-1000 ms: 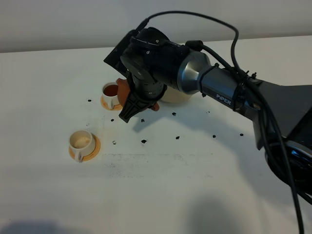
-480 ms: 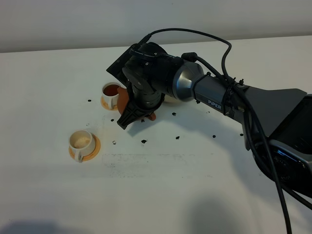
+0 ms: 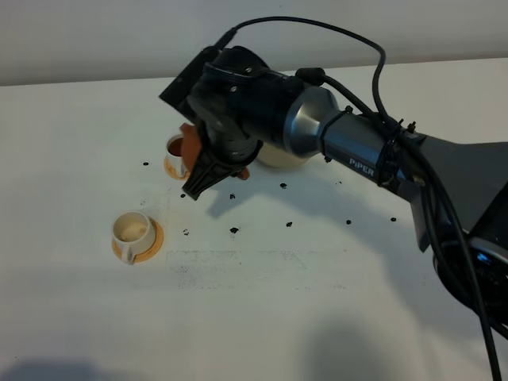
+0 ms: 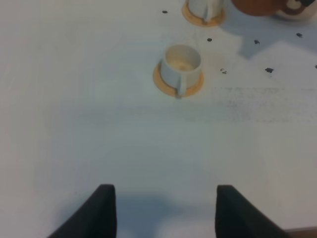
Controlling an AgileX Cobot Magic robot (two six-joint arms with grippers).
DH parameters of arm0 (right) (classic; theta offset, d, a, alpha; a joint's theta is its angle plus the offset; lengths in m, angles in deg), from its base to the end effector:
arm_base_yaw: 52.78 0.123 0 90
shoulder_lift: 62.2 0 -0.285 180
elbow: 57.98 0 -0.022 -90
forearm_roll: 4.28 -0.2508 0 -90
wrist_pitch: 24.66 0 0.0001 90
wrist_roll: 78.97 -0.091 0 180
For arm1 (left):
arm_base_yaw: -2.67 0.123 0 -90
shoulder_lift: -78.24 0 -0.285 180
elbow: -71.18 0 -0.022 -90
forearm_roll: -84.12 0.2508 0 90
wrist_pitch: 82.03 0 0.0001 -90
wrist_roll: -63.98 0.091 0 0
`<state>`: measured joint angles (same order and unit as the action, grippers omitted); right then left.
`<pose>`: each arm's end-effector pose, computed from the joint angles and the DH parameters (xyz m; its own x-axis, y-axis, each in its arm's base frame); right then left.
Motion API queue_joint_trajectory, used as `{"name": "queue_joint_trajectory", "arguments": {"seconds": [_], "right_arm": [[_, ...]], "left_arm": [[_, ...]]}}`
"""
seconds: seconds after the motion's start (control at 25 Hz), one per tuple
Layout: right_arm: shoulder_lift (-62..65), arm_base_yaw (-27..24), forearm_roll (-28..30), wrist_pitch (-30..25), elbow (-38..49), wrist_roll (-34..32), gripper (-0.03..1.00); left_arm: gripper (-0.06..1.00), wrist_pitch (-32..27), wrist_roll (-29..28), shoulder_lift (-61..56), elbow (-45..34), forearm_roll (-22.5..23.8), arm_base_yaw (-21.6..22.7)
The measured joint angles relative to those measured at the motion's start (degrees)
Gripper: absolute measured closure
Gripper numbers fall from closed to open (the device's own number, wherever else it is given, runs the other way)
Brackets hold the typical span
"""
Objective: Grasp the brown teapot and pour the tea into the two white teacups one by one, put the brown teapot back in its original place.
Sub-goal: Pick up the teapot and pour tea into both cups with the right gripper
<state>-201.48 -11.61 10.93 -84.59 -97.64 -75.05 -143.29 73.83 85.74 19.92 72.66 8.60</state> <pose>0.3893 0.3130 0.2061 -0.5694 -0.7598 -0.3136 -0.7088 0.6471 -0.2808 0.0000 -0.0159 0.2648 -0.4852 0.0235 -0.8741 0.0855 0.9961 -0.0207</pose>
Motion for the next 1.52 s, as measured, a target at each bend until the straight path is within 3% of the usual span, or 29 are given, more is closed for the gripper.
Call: {"name": "queue_joint_trajectory", "arguments": {"seconds": [0.24,0.52,0.8,1.2,1.52], "right_arm": [[1.0,3.3,-0.5,-1.1,2.4,0.0,0.86],[12.6,3.9,-0.9,9.2,20.2,-0.6,0.86],[17.6,8.1,2.2,18.3,33.4,-3.0,0.86],[17.7,13.1,14.1,19.9,35.3,-12.0,0.86],[17.7,14.5,18.8,19.0,35.3,-13.5,0.86]], "left_arm": [[0.51,0.0,0.0,0.0,0.0,0.0,0.0],[0.51,0.0,0.0,0.0,0.0,0.0,0.0],[0.51,0.0,0.0,0.0,0.0,0.0,0.0],[0.51,0.0,0.0,0.0,0.0,0.0,0.0],[0.51,0.0,0.0,0.0,0.0,0.0,0.0]]}}
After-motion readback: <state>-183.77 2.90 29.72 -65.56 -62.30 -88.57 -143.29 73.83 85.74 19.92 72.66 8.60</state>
